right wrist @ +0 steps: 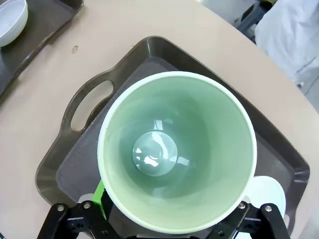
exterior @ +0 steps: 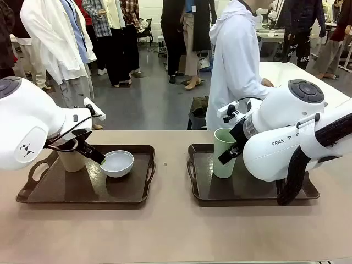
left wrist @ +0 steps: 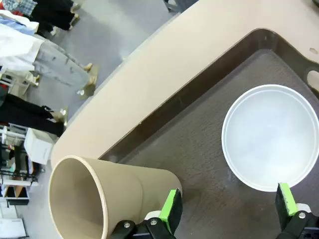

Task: Set up a tray with a mat and arrange the tableware.
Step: Pick up the Picnic Bowl and Reusable plastic cup from the Handle tray in front of the human's position and hold them in the air.

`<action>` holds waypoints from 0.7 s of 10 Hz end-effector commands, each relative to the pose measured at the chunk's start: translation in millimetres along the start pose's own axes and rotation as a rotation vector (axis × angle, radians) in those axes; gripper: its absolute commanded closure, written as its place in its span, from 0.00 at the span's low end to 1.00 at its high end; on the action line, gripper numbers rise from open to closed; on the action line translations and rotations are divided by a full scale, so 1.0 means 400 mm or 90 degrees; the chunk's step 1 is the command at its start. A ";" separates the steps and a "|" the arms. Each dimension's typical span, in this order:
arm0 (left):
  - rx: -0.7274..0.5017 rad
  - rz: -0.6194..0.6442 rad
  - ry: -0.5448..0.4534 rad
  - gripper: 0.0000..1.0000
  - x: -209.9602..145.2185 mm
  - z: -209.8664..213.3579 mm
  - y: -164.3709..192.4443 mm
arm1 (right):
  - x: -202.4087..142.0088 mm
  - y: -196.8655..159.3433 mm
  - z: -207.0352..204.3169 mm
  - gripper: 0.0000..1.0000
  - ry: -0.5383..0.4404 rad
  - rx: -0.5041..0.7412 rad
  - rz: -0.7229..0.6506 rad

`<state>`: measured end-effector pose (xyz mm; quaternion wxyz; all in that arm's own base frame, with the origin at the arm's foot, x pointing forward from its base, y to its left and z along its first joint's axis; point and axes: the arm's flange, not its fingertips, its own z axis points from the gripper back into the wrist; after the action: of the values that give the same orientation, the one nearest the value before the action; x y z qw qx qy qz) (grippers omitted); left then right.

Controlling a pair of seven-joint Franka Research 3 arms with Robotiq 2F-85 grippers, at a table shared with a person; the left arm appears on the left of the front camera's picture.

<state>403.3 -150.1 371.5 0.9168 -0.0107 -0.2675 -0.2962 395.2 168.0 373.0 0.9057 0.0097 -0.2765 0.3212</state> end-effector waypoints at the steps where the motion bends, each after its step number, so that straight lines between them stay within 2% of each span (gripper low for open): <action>1: 0.000 0.000 0.000 0.00 0.000 0.000 0.000 | 0.000 0.000 0.000 0.00 0.000 0.000 0.000; 7: 0.000 0.000 0.000 0.00 0.000 0.000 0.000 | 0.000 0.000 0.000 0.00 0.000 0.000 0.000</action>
<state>403.1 -150.6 371.5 0.9166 -0.0107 -0.2675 -0.2968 395.1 168.2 373.0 0.9055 0.0093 -0.2765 0.3218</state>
